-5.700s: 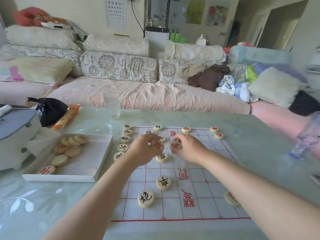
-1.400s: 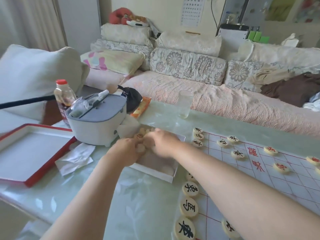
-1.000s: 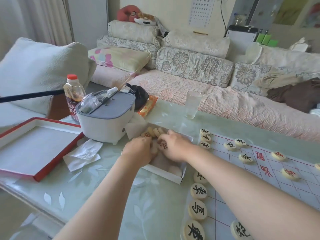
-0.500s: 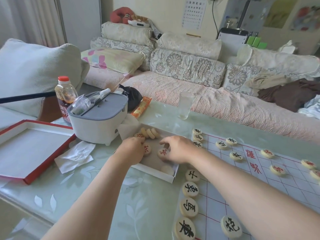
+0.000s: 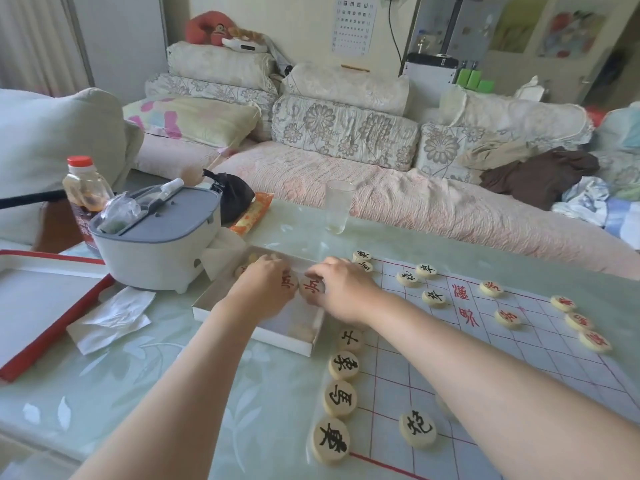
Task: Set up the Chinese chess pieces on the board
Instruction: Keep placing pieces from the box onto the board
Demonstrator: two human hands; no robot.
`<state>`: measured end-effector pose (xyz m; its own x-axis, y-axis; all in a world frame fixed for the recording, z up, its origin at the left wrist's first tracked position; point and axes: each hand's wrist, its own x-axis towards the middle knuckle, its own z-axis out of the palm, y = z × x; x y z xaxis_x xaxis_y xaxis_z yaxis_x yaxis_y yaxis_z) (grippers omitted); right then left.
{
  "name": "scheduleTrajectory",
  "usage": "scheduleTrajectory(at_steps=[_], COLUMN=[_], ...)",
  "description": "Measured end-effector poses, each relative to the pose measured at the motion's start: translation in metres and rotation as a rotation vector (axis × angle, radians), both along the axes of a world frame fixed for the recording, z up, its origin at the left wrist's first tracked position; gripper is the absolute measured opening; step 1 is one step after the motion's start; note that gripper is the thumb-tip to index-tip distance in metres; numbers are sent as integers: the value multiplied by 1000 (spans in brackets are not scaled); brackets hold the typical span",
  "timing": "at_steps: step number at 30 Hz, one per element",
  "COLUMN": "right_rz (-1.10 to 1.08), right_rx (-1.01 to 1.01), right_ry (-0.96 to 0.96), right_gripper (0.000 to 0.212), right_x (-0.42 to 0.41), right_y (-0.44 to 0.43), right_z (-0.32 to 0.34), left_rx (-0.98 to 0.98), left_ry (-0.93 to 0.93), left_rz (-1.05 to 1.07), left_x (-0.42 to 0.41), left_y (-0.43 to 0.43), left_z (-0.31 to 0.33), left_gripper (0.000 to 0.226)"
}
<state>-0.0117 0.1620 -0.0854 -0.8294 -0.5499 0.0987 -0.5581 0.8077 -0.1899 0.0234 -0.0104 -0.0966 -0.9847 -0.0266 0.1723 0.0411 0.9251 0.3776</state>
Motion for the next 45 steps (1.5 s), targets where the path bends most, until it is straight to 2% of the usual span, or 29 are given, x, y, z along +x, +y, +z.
scheduleTrajectory(at_steps=[3,8,15,23,27,34,40,43,45], right_rz=[-58,-162,-395,-659,-682,-663,-711,-676,-624], right_rx=[-78,-134,-186,-194,-226,-224,-262,-434,-659], right_ry=[-6,-40,-55,-140,-154,-97,-125,-152,-324], right_gripper=[50,53,50,27,21,21,16,17,22], right_x=[7,25,62,101,110,98,94,98,104], right_y=[31,106,226,325,337,327,323,314,306], right_z=[9,19,26,-2,-12,-17,-17,-12,-4], left_rx=[36,161,190,244,287,474,541,563,561], left_ry=[5,55,76,-10,-25,-213,-235,-219,-209], left_rz=[-17,-110,-274,-407,-442,-399,-391,-386,-384], left_x=[4,14,30,46,51,54,56,56,58], left_y=[29,93,187,261,283,291,290,293,296], left_z=[14,29,41,29,20,6,6,6,7], left_gripper=[30,34,29,35,40,46,48,54,52])
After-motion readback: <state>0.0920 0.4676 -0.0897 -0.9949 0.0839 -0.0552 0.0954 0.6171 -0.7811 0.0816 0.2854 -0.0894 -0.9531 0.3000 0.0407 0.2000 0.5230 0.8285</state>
